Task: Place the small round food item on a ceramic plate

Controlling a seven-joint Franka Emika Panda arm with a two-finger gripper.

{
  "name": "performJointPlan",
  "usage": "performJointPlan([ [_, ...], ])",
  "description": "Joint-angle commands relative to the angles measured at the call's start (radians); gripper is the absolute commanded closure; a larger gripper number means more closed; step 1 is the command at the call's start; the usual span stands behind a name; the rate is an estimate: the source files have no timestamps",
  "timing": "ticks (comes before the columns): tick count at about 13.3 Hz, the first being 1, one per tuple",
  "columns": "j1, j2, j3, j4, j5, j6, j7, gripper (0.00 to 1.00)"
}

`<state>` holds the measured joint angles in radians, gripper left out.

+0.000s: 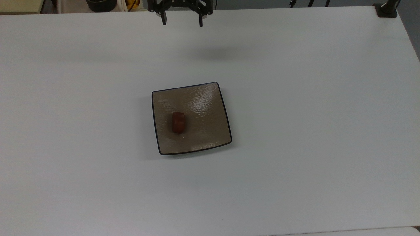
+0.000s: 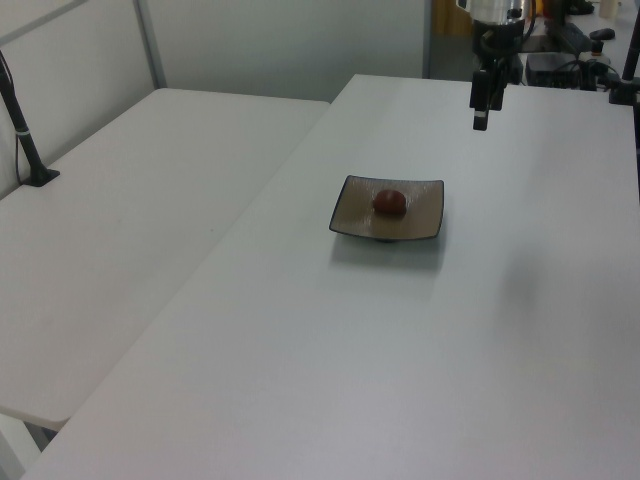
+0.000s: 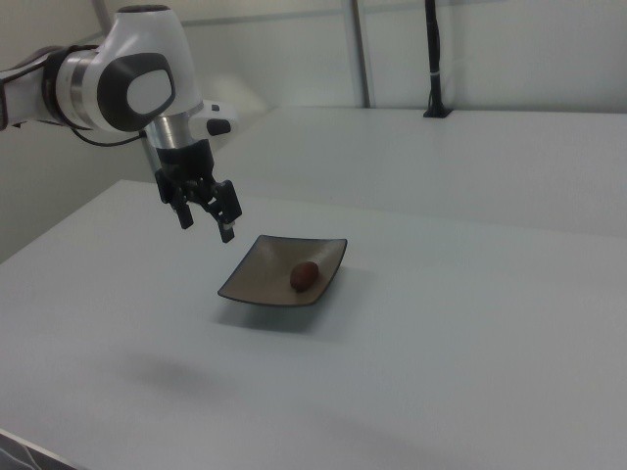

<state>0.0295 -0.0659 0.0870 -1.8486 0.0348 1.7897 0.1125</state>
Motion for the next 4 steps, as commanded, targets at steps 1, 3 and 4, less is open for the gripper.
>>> performJointPlan([
  [1,0.007,-0.012,-0.004,-0.024,-0.009,0.033,0.019,0.0],
  [3,0.009,-0.011,-0.004,-0.027,-0.009,0.031,0.016,0.0],
  [4,0.009,-0.012,-0.004,-0.027,-0.009,0.031,0.016,0.0],
])
